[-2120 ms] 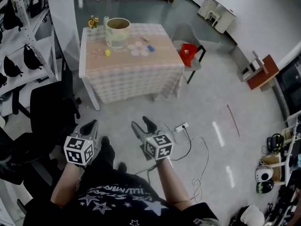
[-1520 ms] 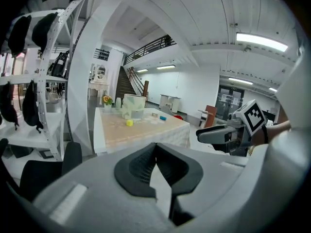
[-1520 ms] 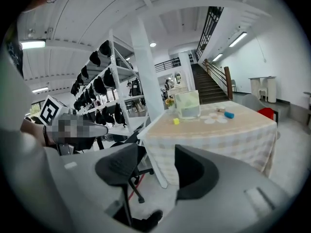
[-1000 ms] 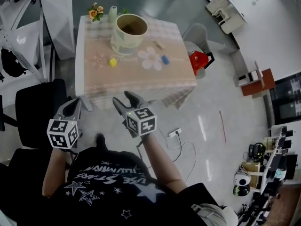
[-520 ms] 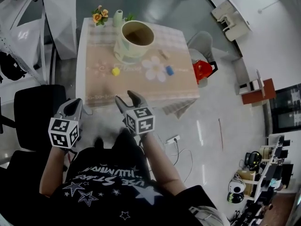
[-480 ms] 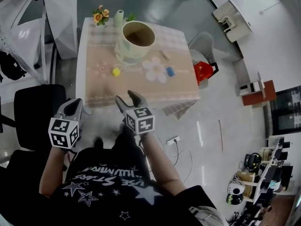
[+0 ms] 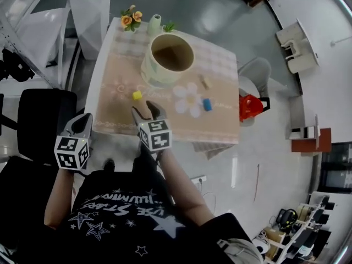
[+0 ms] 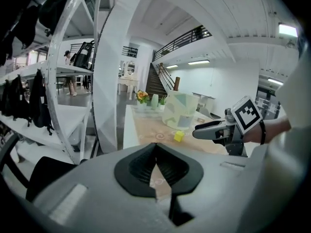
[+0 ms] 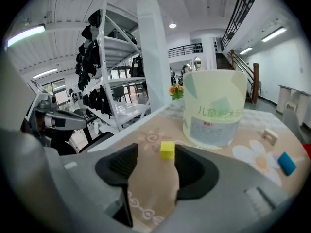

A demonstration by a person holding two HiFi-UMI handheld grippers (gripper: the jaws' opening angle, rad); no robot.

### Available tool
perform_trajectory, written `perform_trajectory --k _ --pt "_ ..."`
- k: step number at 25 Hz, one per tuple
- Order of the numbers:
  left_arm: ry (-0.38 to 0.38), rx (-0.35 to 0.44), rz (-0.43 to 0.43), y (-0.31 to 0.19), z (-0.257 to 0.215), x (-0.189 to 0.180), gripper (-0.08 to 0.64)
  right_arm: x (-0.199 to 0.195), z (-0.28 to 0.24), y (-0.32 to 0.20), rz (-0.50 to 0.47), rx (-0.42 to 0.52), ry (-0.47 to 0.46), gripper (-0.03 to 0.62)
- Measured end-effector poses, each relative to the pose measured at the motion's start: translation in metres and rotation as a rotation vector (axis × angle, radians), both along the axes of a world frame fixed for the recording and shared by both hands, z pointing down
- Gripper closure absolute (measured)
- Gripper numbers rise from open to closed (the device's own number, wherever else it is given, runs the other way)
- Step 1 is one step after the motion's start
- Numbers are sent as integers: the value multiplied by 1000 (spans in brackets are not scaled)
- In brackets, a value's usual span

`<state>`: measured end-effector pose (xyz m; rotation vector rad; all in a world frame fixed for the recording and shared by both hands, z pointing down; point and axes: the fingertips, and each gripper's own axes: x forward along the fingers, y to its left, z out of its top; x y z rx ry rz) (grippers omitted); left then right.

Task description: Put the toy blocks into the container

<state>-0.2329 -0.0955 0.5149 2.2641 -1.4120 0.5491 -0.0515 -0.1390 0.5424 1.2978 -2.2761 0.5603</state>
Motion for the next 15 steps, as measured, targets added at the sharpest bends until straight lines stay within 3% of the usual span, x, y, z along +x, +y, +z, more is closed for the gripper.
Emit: perform_trajectory --k 15 --pt "-55 -10 -160 -20 -1 17 549 -13 50 -56 -192 -92 85 350"
